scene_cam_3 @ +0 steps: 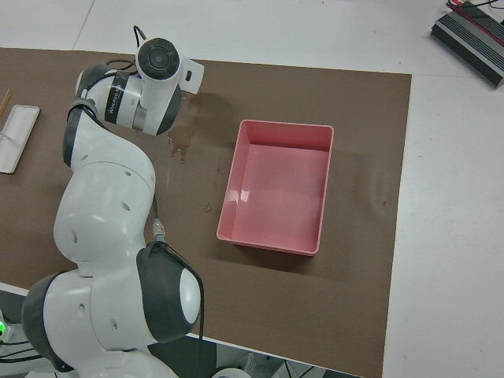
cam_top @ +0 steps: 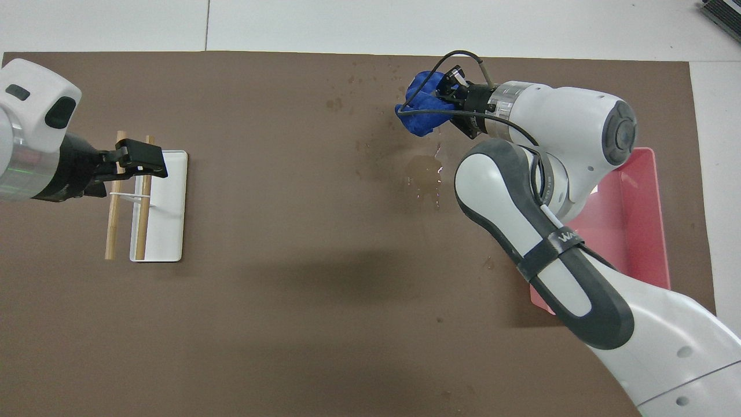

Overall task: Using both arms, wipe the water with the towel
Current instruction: 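Lower the cloth onto the water spill with the right gripper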

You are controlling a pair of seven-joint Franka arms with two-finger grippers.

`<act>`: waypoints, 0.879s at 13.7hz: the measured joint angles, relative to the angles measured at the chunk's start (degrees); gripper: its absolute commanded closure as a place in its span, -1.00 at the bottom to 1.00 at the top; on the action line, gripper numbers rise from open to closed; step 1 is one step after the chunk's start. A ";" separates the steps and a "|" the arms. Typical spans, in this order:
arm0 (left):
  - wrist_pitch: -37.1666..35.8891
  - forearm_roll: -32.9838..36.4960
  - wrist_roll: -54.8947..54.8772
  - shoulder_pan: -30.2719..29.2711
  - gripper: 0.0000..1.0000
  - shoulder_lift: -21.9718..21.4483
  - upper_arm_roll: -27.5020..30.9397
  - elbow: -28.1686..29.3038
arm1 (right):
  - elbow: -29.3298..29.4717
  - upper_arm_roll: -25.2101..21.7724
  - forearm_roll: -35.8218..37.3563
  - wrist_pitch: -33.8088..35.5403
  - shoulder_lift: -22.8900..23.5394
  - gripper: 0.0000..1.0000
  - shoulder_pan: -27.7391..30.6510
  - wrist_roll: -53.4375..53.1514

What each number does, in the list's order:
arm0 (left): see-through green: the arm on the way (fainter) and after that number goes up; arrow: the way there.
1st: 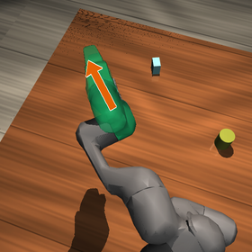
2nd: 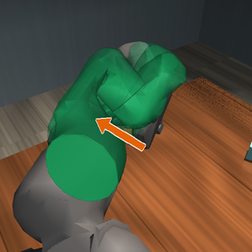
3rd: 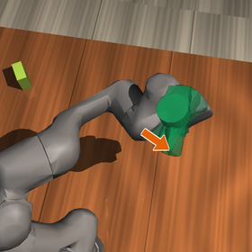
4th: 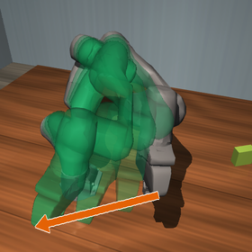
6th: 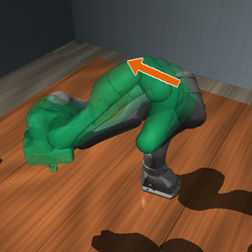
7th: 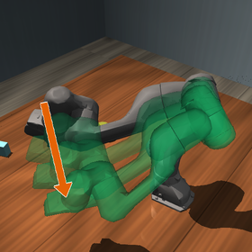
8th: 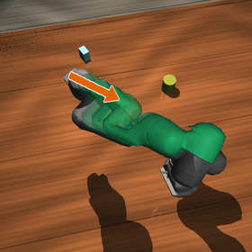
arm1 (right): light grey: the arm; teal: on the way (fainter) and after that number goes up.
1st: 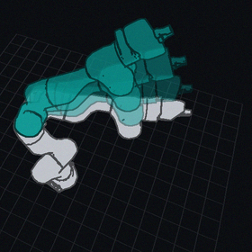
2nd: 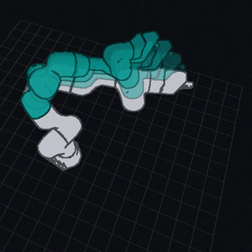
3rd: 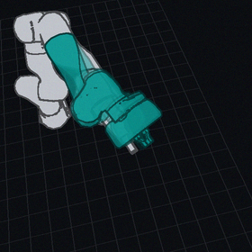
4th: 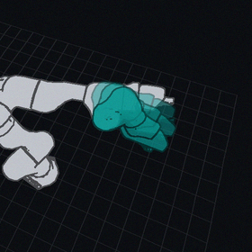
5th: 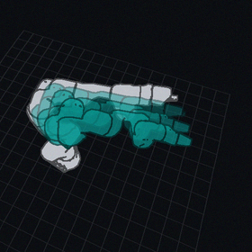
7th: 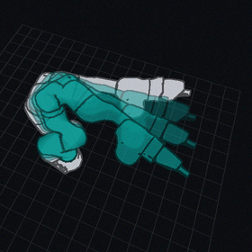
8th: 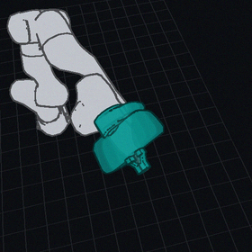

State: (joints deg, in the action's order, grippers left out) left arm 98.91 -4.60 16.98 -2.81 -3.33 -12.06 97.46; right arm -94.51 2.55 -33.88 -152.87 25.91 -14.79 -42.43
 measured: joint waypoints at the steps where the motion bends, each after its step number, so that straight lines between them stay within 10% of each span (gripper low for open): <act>1: -2.62 1.18 -4.41 -0.79 -1.00 0.03 0.01 -1.20 | 1.00 -0.03 0.00 -0.68 1.72 1.00 0.49 1.02; 6: -12.05 3.39 -18.72 2.71 -1.00 2.64 8.16 -8.44 | 2.73 0.14 -0.05 -7.46 9.83 1.00 0.85 2.78; 12: -12.77 3.93 -21.23 6.23 -1.00 3.05 9.70 -8.36 | -0.40 0.82 -0.15 -0.11 9.47 1.00 -1.33 -6.00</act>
State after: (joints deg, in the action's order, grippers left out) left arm 86.14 -0.66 -4.25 3.42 -0.28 -2.36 89.11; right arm -94.91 3.37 -34.03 -152.97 35.38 -16.12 -48.43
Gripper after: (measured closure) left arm 0.000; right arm 0.872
